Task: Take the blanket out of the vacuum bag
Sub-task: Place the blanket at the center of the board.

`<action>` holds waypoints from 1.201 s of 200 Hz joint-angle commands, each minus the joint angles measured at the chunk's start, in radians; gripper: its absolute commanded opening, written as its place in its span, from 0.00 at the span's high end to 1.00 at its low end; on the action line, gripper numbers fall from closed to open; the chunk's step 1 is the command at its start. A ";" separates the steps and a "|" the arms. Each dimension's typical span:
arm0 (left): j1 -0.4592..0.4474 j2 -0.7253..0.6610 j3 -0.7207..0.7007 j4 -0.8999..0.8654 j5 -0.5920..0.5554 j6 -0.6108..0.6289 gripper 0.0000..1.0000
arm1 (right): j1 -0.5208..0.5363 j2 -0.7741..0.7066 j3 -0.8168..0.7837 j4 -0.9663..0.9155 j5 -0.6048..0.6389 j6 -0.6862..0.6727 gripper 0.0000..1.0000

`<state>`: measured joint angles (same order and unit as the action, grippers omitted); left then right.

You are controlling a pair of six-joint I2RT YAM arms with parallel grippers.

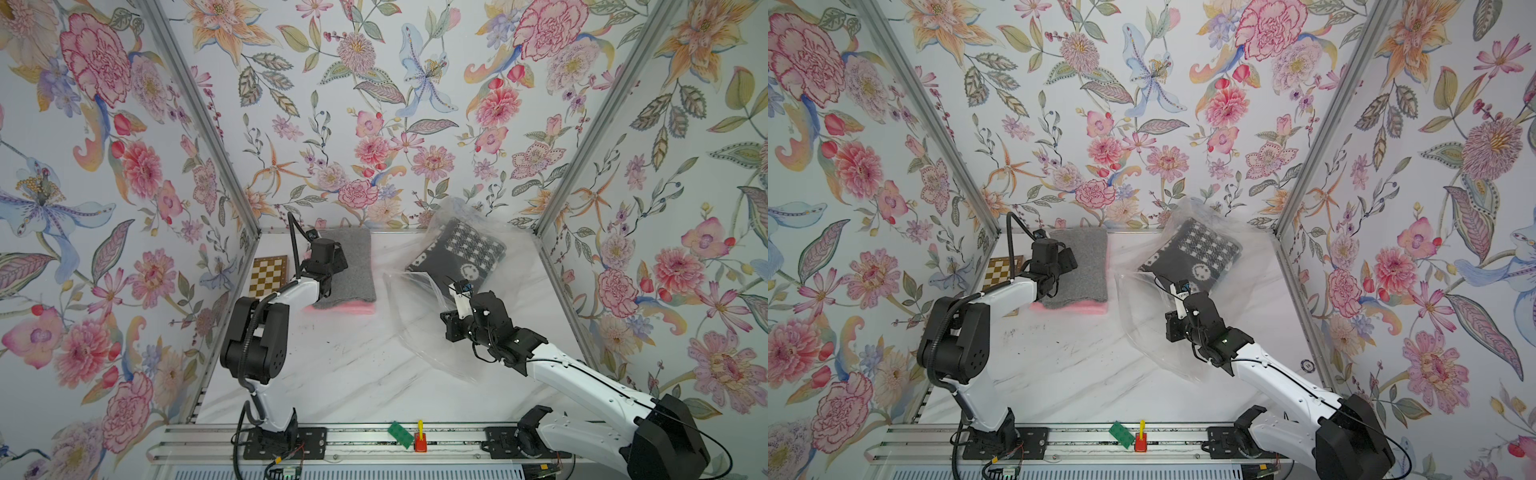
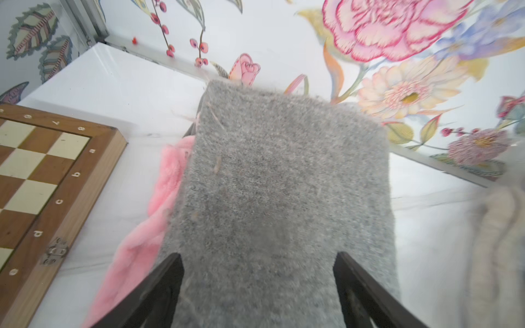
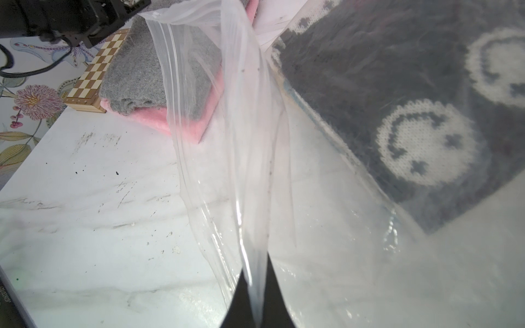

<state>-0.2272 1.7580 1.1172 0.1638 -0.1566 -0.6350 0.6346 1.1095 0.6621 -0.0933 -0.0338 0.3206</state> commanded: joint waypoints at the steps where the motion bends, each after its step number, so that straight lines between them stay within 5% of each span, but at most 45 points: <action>1: -0.002 -0.114 -0.095 0.066 0.079 0.012 0.16 | 0.006 -0.003 0.024 0.003 0.002 -0.024 1.00; 70: -0.158 -0.426 -0.395 0.174 0.168 -0.146 0.19 | 0.006 0.018 0.060 0.031 -0.002 -0.119 1.00; 129: -0.483 -0.598 -0.555 0.278 0.055 -0.399 0.21 | 0.007 -0.015 0.054 0.139 0.017 -0.228 1.00; 184: -0.752 -0.483 -0.653 0.608 -0.079 -0.560 0.24 | 0.006 -0.008 0.083 0.212 0.004 -0.318 1.00; 240: -0.830 -0.225 -0.604 0.901 -0.081 -0.638 0.31 | 0.006 -0.032 0.137 0.151 -0.019 -0.361 1.00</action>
<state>-1.0458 1.4471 0.4877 0.8581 -0.1989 -1.2034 0.6346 1.1080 0.7700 0.0647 -0.0345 -0.0013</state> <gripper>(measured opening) 0.713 0.047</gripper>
